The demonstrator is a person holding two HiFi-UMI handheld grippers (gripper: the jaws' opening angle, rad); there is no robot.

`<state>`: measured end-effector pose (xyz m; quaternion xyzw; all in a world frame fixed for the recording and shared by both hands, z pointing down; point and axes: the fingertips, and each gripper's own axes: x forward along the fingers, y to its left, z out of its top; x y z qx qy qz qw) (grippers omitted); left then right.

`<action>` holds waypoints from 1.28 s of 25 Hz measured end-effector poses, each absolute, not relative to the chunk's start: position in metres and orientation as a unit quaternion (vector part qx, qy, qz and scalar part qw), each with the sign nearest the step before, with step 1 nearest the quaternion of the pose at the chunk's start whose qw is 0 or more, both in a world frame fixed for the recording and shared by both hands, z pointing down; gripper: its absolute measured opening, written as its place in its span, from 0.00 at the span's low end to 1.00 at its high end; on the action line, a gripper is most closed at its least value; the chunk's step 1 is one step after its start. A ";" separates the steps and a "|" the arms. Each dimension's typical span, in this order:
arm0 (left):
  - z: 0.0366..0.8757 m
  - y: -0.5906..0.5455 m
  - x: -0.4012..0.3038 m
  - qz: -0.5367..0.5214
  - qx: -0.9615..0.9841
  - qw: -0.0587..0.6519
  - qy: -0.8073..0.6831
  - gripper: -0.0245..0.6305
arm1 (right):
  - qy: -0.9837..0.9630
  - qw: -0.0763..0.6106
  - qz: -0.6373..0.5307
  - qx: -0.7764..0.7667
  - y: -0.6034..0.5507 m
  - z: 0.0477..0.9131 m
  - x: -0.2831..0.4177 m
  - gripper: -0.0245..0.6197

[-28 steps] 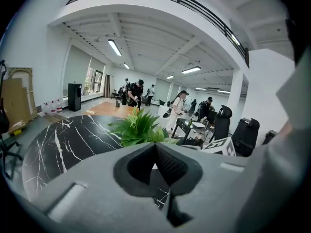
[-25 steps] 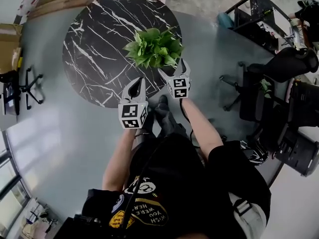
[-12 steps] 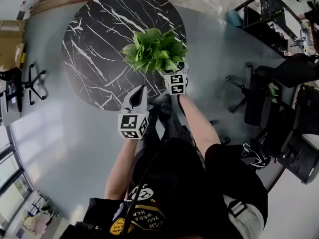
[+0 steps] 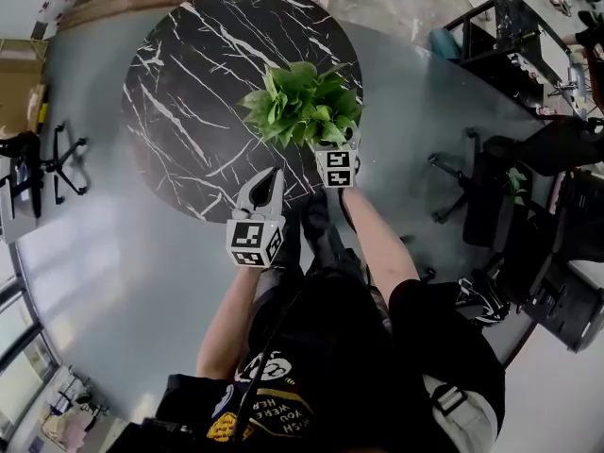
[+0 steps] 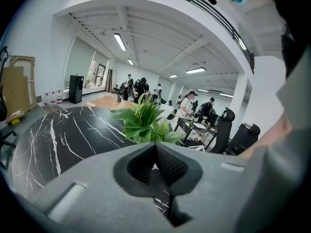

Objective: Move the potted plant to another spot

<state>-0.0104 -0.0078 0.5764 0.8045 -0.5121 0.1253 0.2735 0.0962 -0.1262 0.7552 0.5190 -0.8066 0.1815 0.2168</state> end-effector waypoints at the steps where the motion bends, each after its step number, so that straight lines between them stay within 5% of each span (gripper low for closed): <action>1: 0.577 -0.013 -0.015 0.127 0.805 0.271 -0.512 0.04 | -0.805 0.220 0.182 0.520 -0.132 0.756 0.094 0.82; 11: 0.591 -0.064 -0.055 0.155 0.808 0.234 -0.518 0.04 | -0.799 0.222 0.188 0.526 -0.201 0.757 0.065 0.81; 32: 0.605 -0.125 -0.149 0.094 0.736 0.288 -0.606 0.04 | -0.819 0.217 0.167 0.504 -0.364 0.760 -0.026 0.81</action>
